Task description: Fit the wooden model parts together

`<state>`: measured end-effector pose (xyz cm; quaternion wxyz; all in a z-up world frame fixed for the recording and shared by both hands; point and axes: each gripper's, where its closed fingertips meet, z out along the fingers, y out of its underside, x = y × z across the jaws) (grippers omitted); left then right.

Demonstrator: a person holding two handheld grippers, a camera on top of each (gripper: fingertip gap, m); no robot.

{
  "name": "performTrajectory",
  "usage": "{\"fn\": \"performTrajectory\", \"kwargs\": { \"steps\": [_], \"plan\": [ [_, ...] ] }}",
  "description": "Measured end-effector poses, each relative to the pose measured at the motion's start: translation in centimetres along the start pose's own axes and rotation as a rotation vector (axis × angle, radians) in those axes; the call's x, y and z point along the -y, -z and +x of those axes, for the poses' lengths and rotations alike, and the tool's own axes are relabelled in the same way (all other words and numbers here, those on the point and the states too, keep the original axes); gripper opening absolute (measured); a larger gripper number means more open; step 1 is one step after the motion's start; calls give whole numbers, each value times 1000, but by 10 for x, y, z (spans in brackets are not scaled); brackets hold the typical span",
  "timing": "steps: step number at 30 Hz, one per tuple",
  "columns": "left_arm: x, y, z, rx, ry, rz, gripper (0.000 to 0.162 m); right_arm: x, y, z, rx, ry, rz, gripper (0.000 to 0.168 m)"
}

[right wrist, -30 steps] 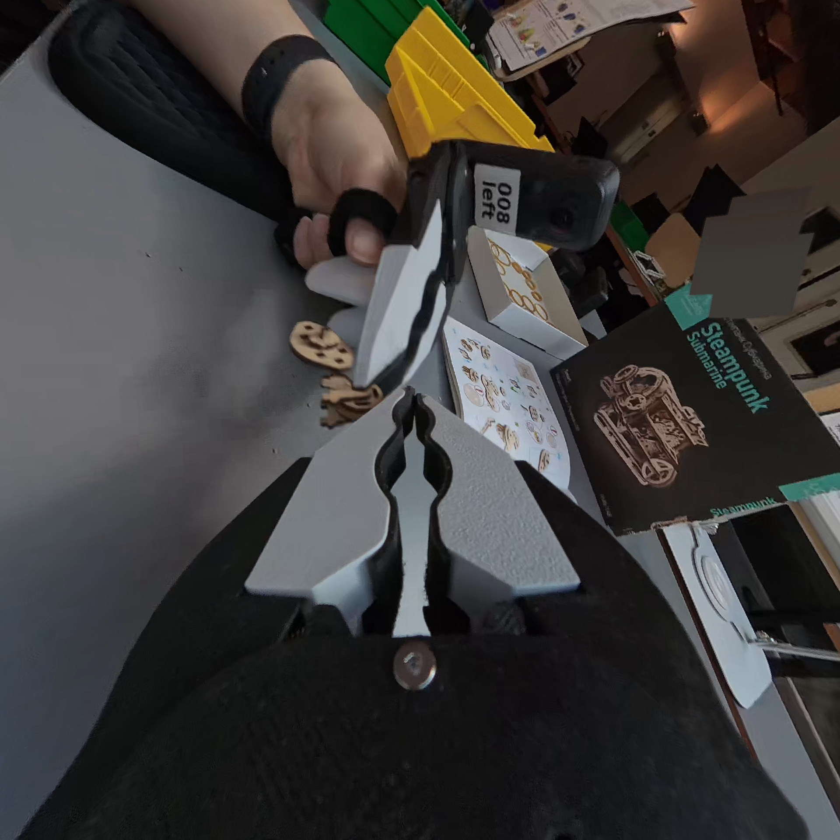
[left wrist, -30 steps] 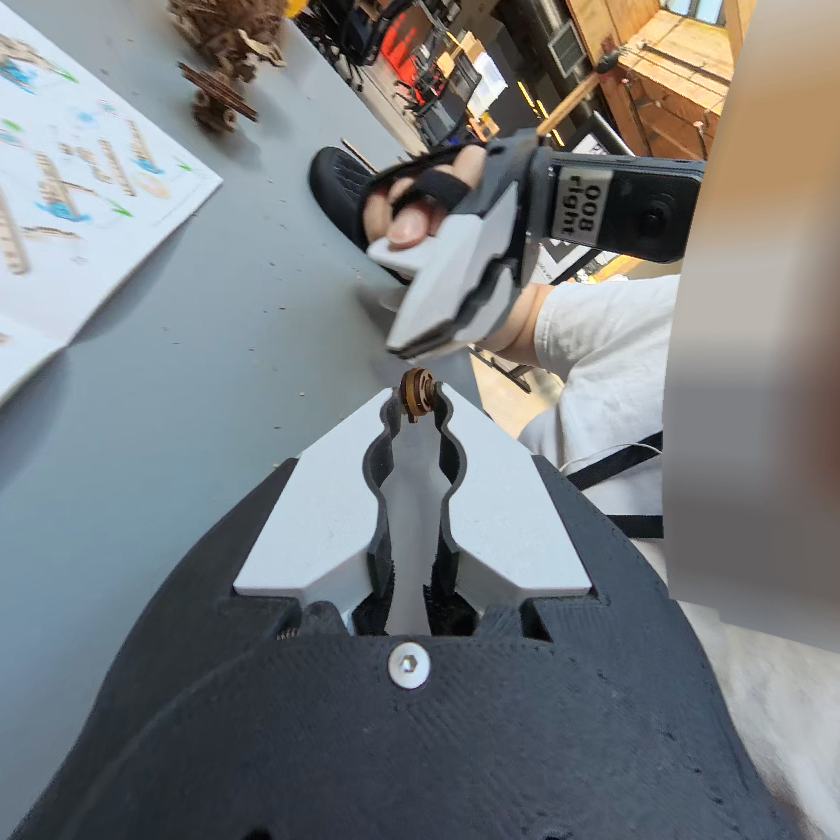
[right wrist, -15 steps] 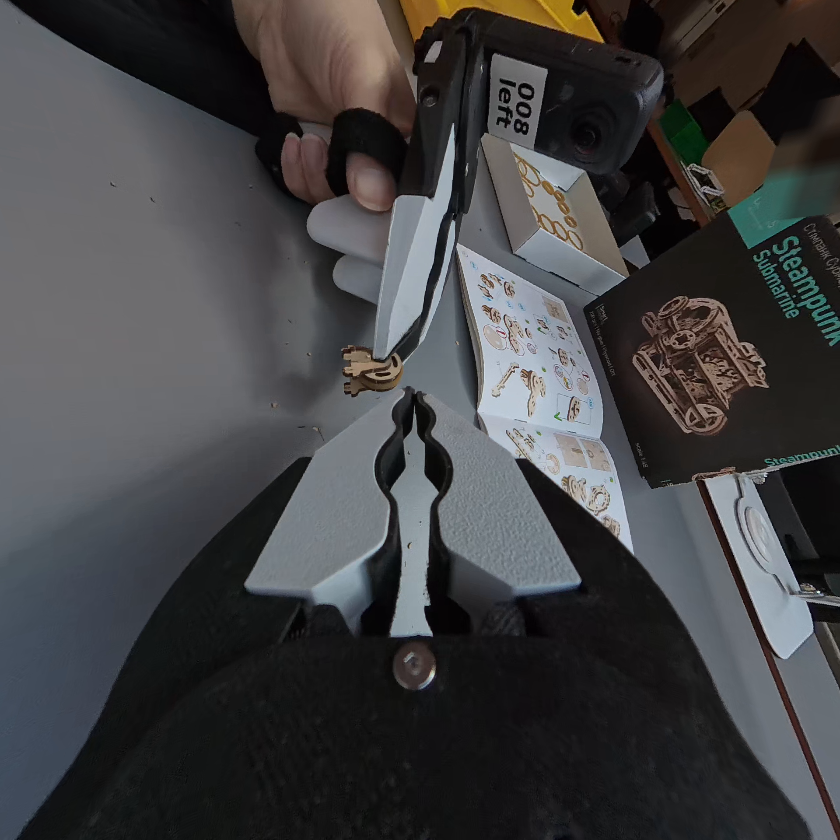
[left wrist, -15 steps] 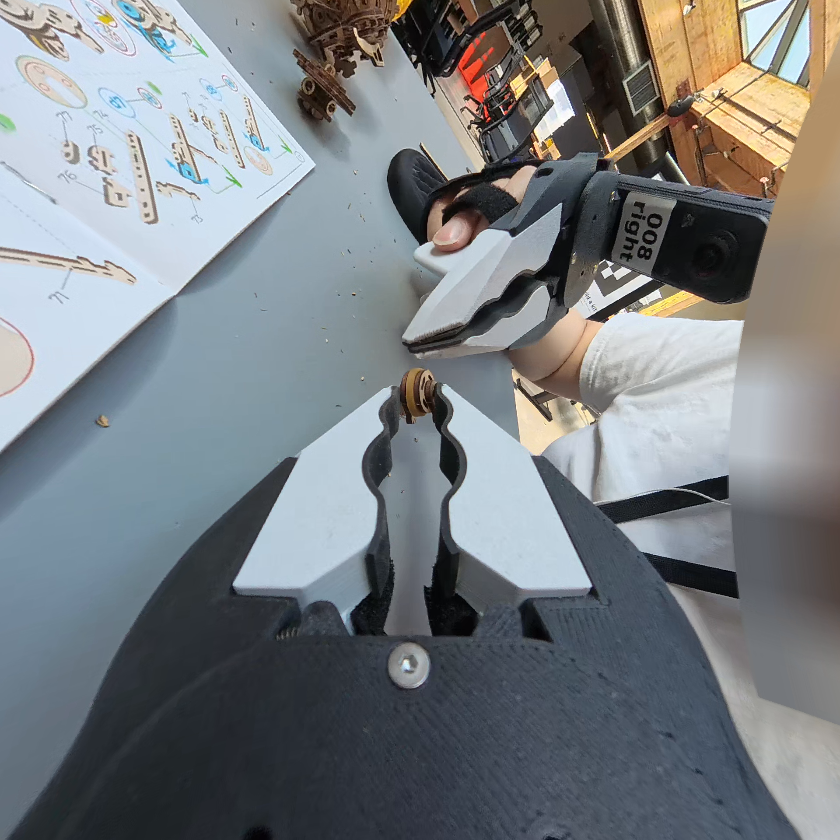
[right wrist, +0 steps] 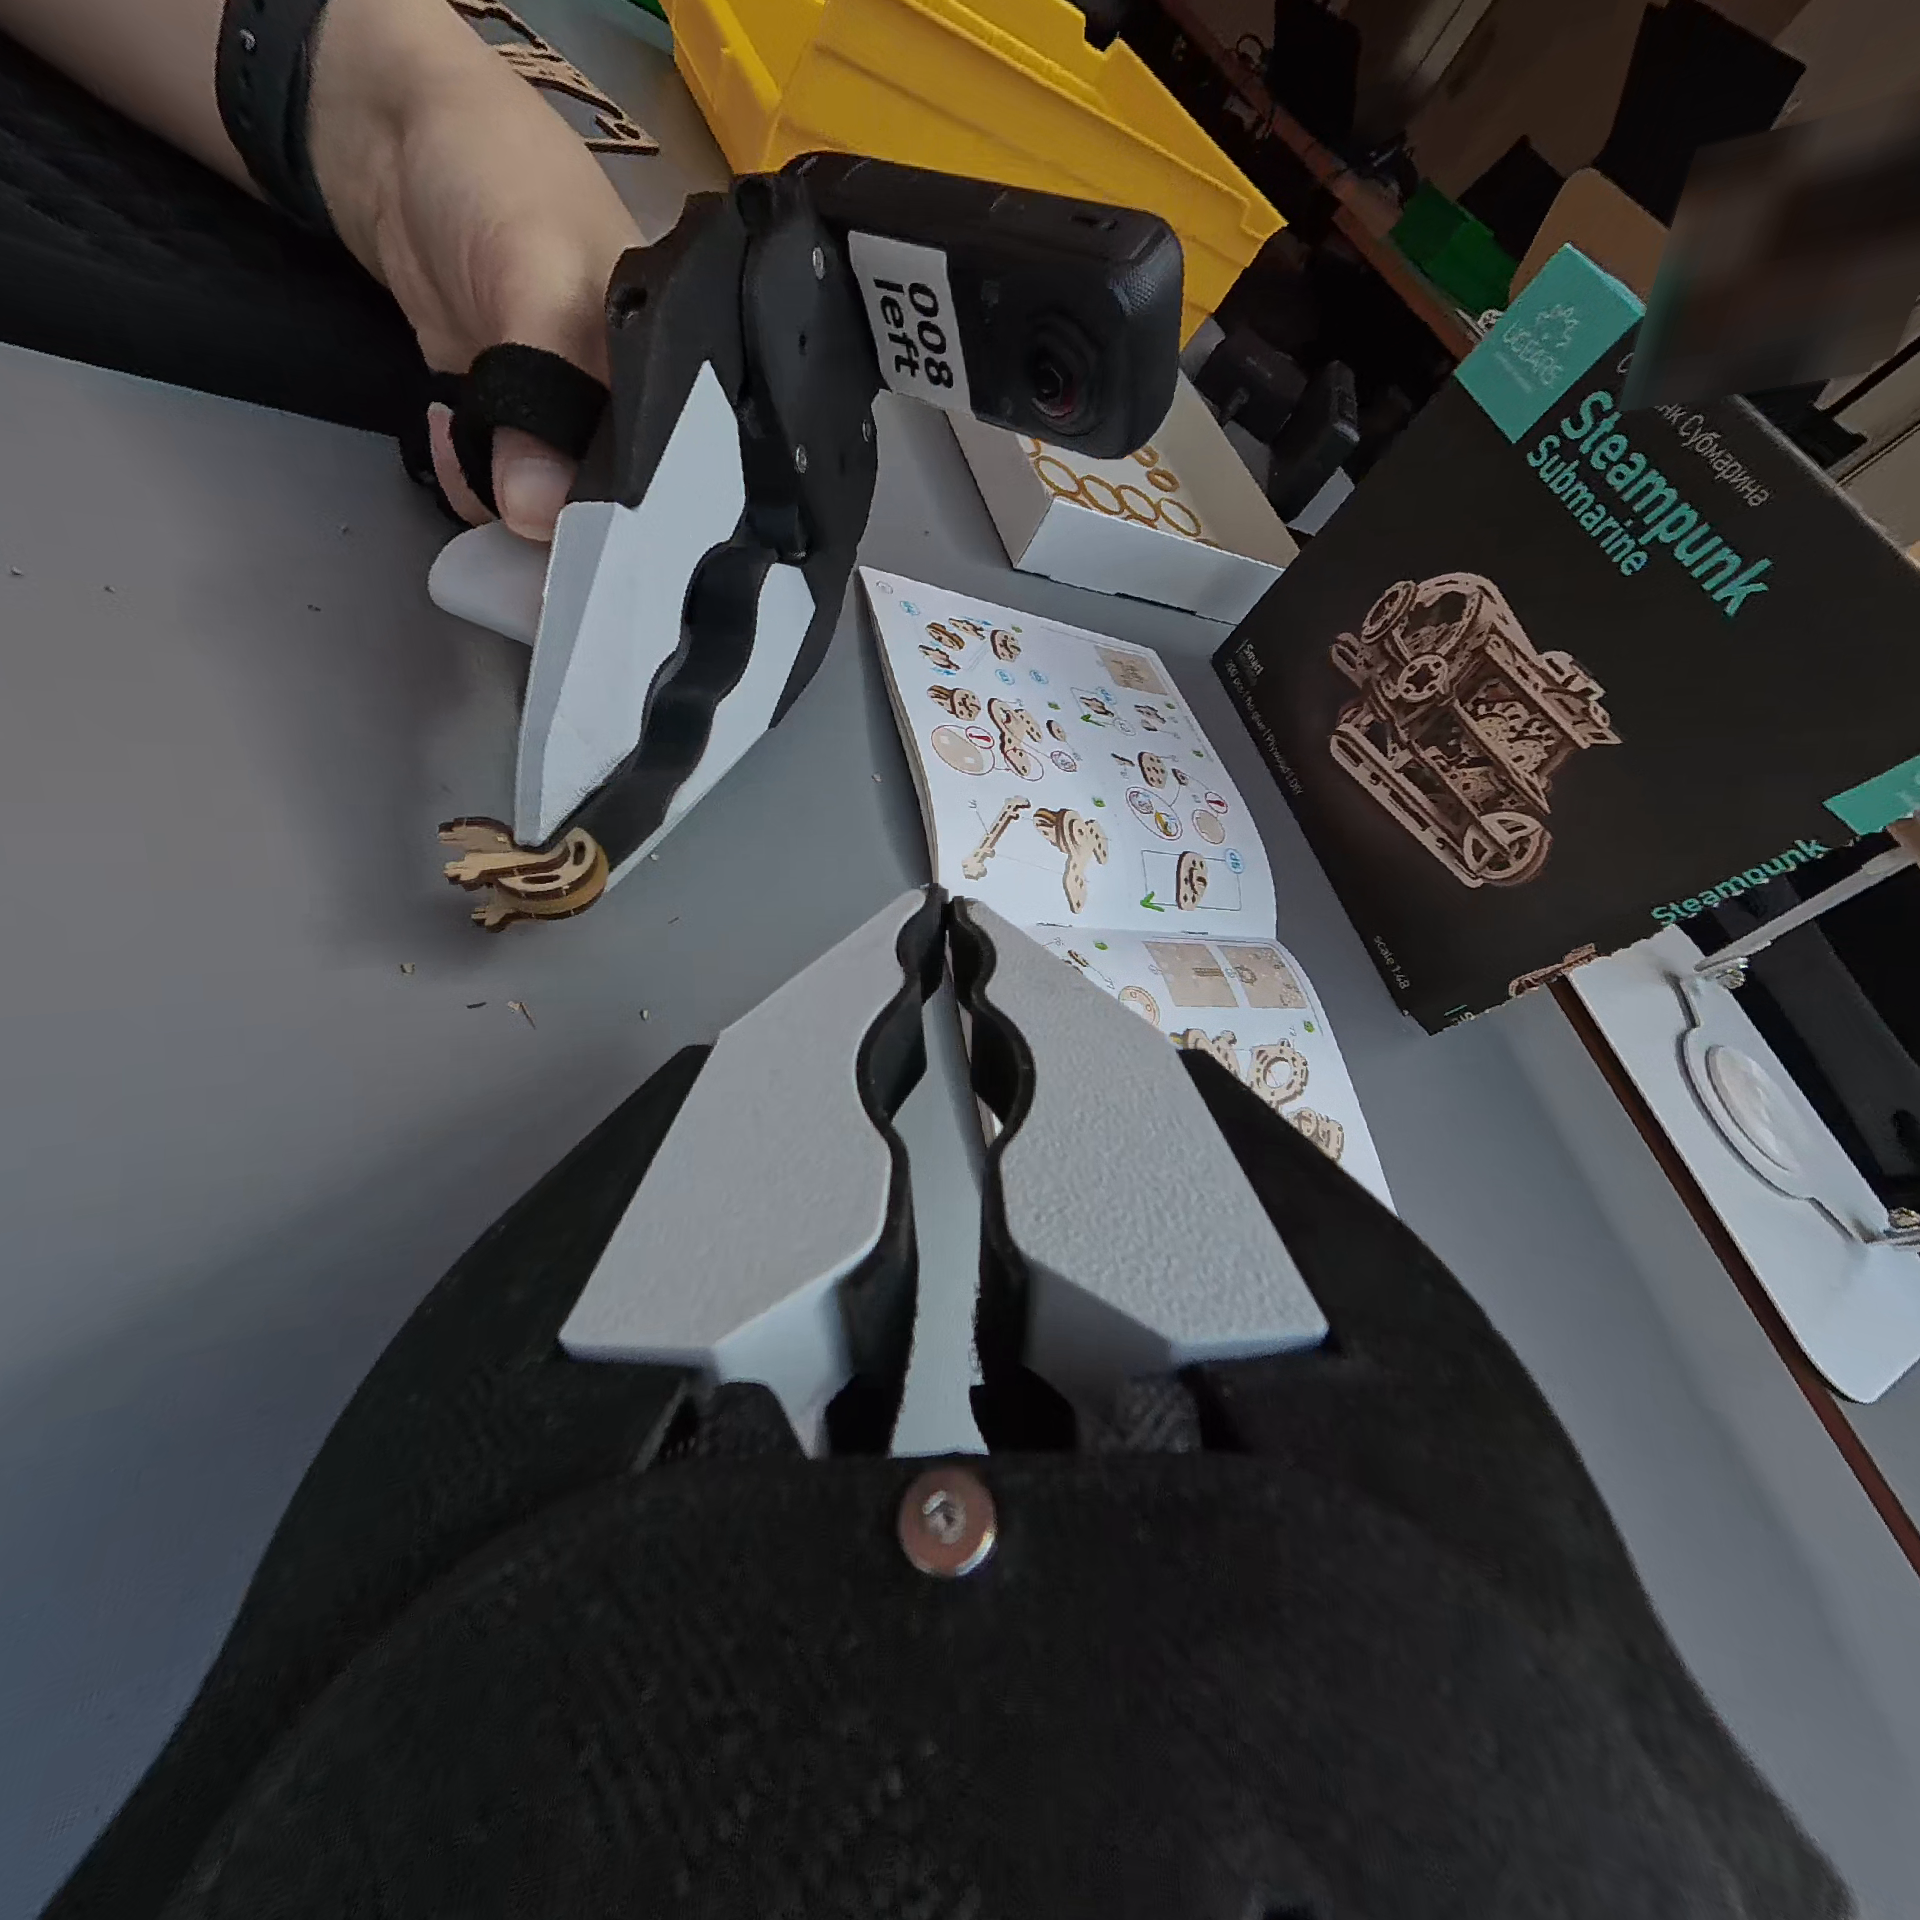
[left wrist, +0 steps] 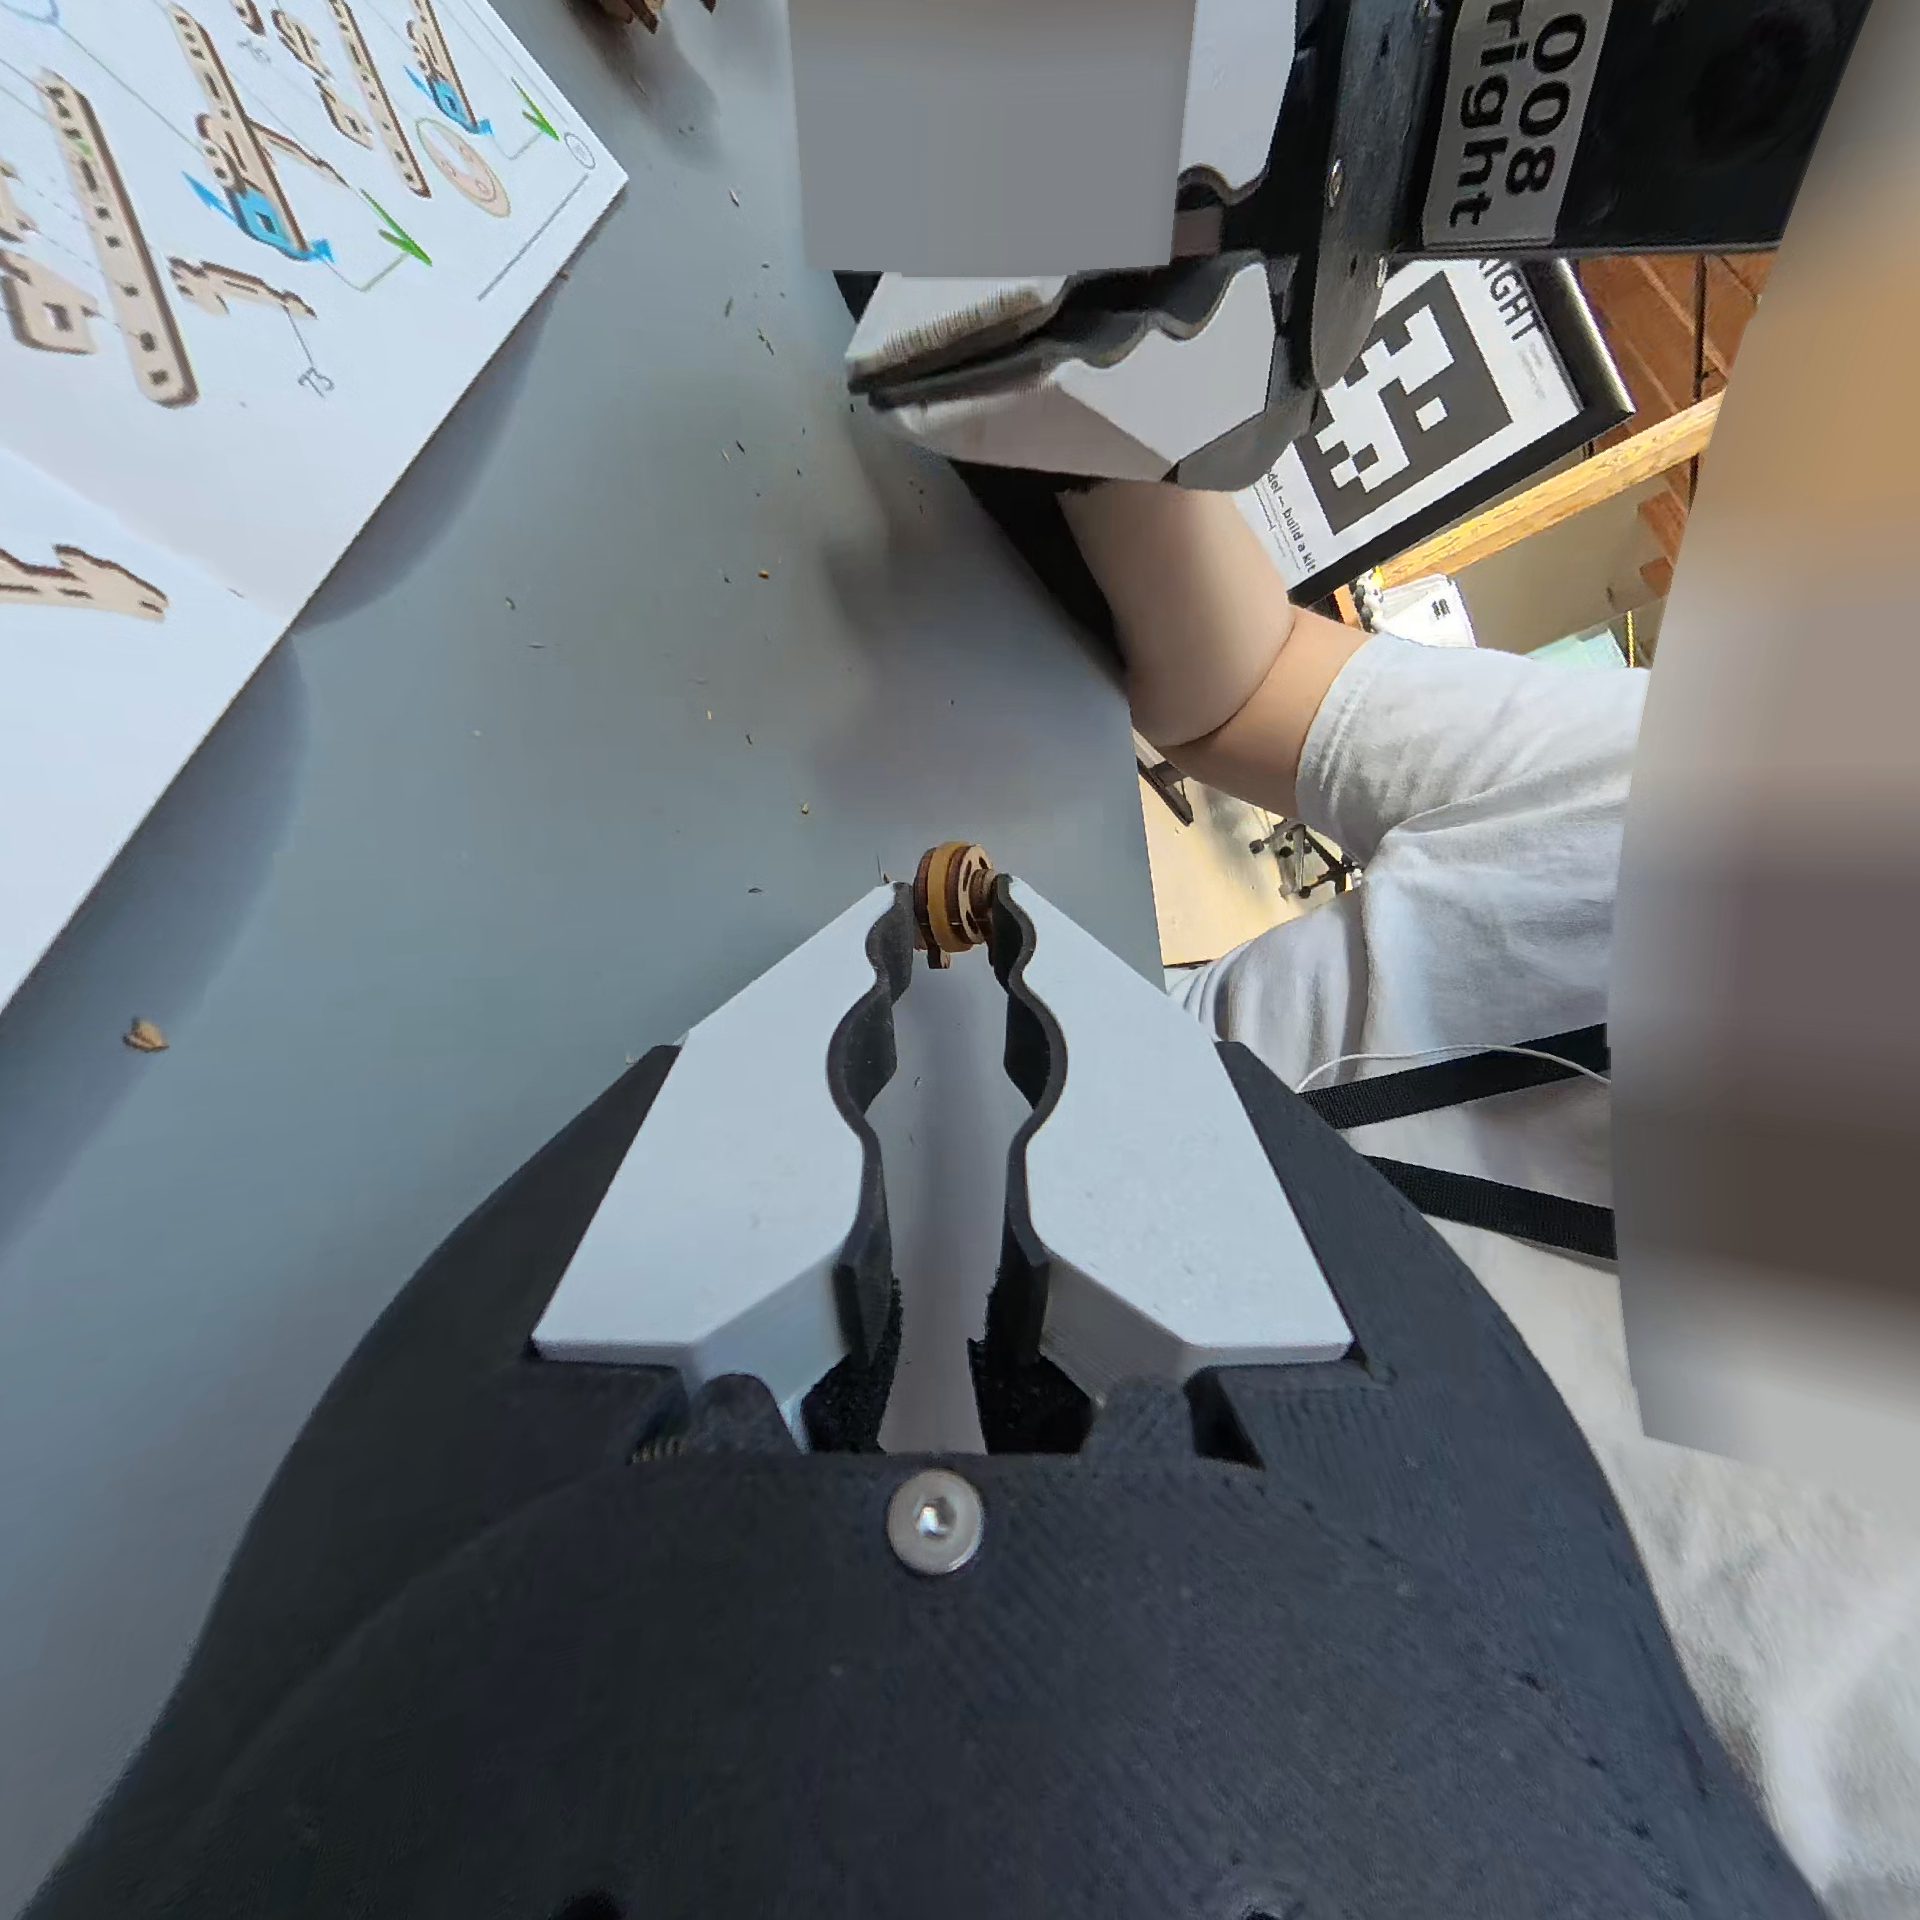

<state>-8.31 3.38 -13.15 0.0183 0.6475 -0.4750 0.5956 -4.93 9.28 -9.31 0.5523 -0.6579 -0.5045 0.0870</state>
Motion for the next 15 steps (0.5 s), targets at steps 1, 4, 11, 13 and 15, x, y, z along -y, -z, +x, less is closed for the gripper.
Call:
{"fn": "performTrajectory", "kwargs": {
  "steps": [1,4,11,13,15],
  "plan": [
    [-2,-2,1,-9,-4,-21,12,1,3,3,-9,-9,13,0],
    [-6,-4,4,-38,-8,-59,12,2,11,12,-51,-12,48,0],
    [-4,0,9,-65,-27,-32,12,6,29,22,-147,-72,124,0],
    [-3,1,9,-64,-22,-20,12,11,35,25,-201,-69,143,0],
    [-1,2,10,-66,-30,-1,12,19,44,25,-248,-66,179,0]
  ]
}}
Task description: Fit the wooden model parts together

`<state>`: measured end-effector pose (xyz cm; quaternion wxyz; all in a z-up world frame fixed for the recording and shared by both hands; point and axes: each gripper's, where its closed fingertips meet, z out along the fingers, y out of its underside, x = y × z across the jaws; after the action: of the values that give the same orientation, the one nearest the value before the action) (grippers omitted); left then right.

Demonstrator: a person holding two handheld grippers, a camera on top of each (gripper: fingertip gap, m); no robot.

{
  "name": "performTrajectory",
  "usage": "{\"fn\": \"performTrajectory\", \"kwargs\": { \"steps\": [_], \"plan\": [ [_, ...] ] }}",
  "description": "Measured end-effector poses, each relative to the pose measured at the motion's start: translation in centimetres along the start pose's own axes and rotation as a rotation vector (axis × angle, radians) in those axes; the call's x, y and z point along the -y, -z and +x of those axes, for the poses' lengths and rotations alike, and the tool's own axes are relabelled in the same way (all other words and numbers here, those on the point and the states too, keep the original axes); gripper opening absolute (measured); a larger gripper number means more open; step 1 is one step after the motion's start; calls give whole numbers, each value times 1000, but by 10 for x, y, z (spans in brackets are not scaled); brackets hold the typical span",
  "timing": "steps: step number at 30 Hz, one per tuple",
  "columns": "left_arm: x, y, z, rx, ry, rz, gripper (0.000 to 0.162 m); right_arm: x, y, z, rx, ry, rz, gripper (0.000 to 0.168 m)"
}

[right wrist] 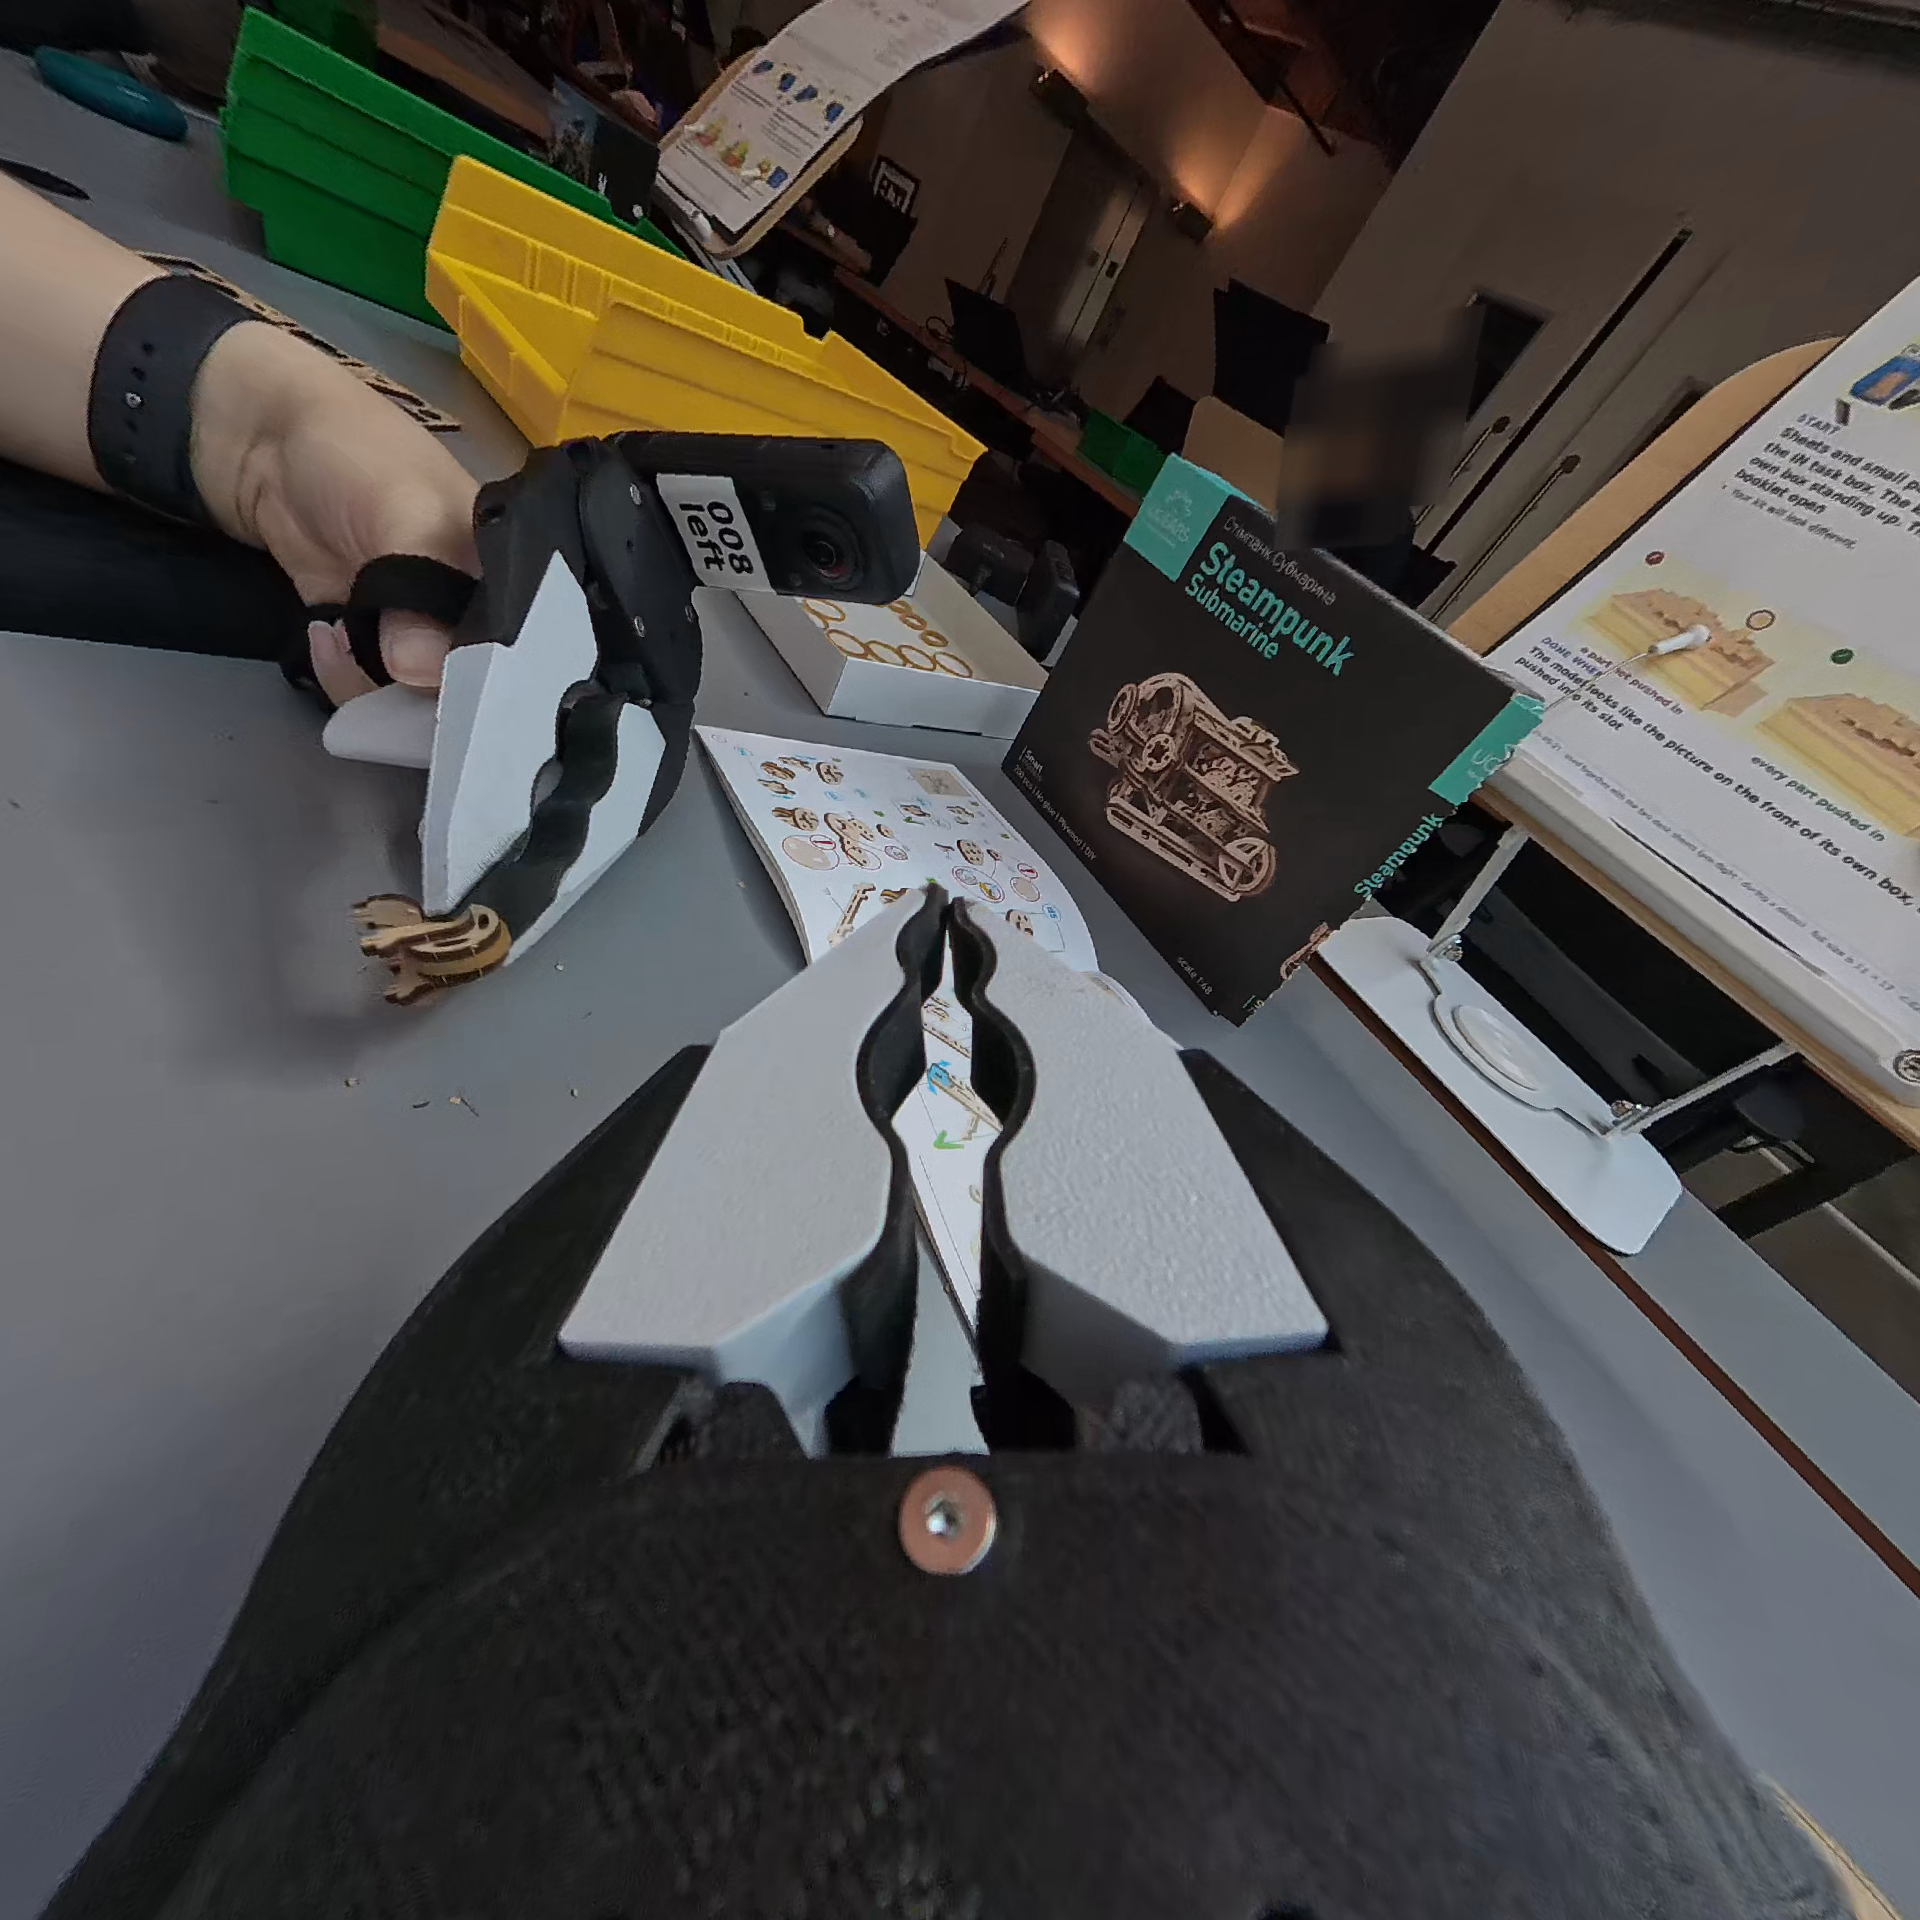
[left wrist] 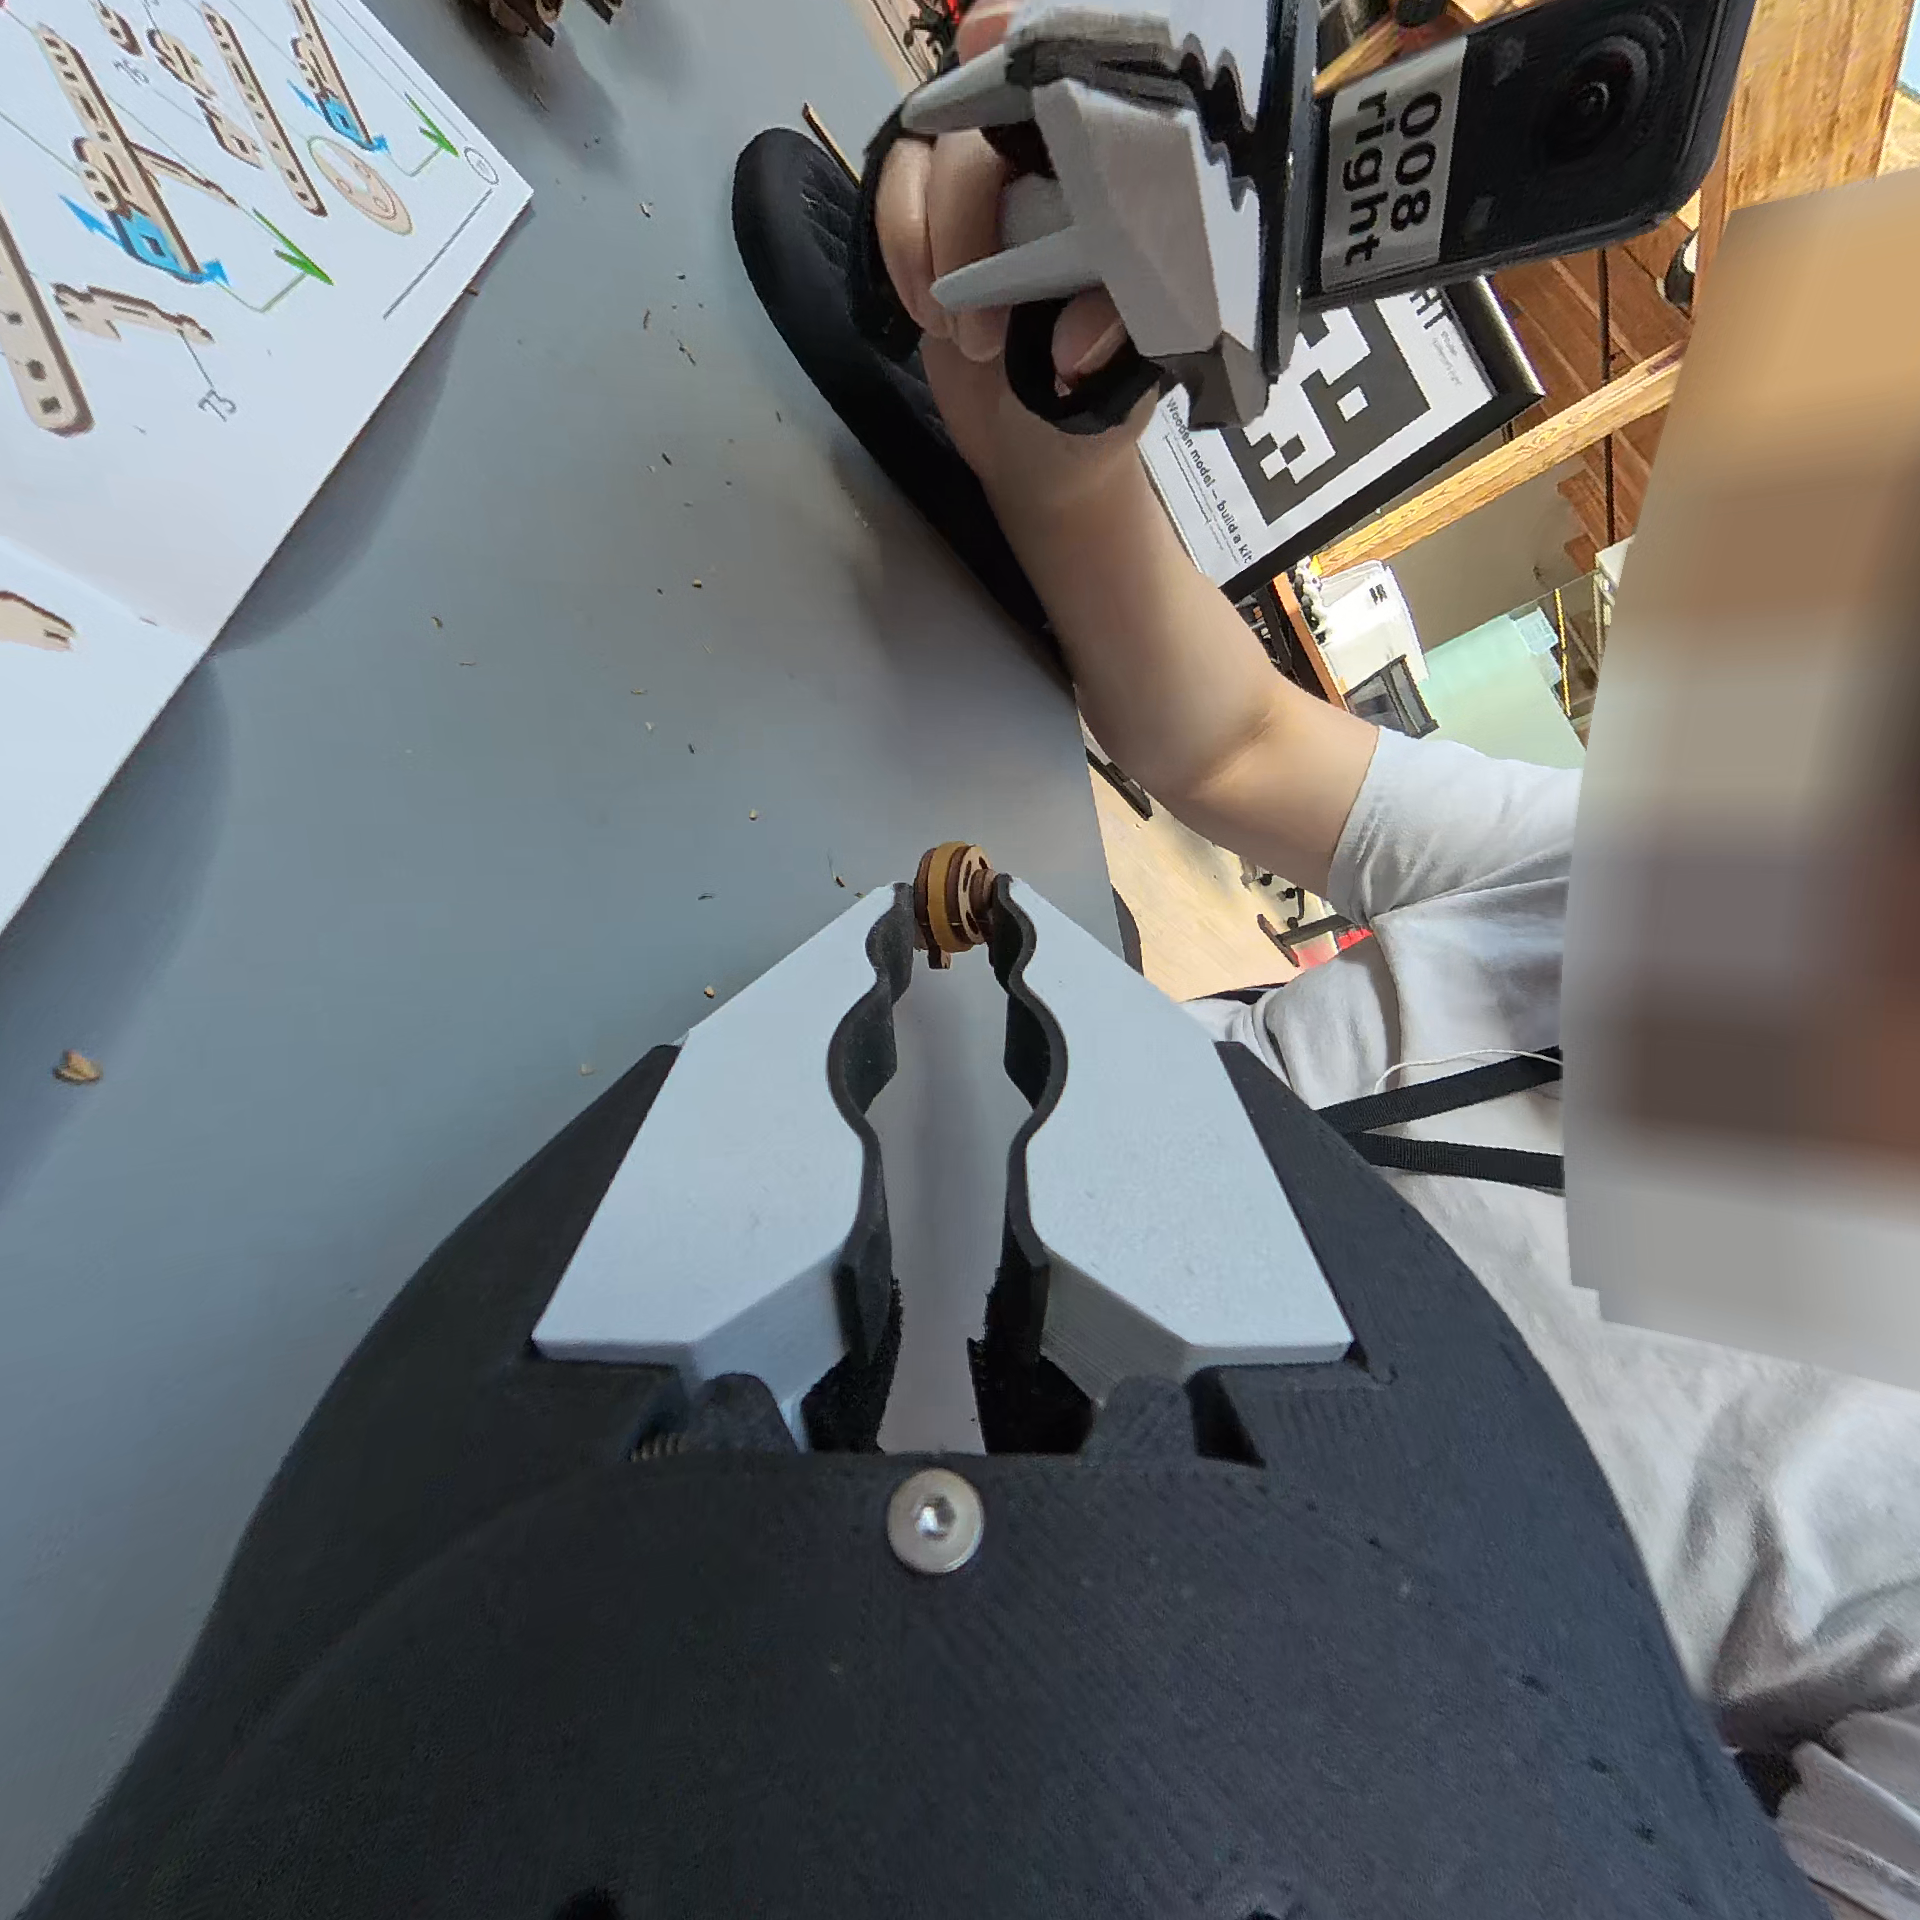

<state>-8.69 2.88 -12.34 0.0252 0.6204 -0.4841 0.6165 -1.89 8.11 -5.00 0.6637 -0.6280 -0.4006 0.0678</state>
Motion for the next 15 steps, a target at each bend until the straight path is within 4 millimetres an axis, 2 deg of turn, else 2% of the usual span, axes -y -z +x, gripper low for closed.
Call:
{"fn": "performTrajectory", "kwargs": {
  "steps": [2,4,7,10,13,15],
  "plan": [
    [6,2,-3,26,6,52,12,14,13,-4,-7,-55,48,0],
    [15,6,2,34,-25,129,12,32,34,-9,11,-137,84,0],
    [25,13,24,40,-69,242,13,54,84,-6,-37,-188,51,6],
    [15,12,30,163,-92,244,12,56,140,-11,-129,-224,-116,14],
    [-2,2,30,230,-1,245,12,53,198,-37,-176,-258,-231,18],
    [-12,-7,31,249,59,254,12,51,234,-64,-185,-273,-257,19]
  ]
}}
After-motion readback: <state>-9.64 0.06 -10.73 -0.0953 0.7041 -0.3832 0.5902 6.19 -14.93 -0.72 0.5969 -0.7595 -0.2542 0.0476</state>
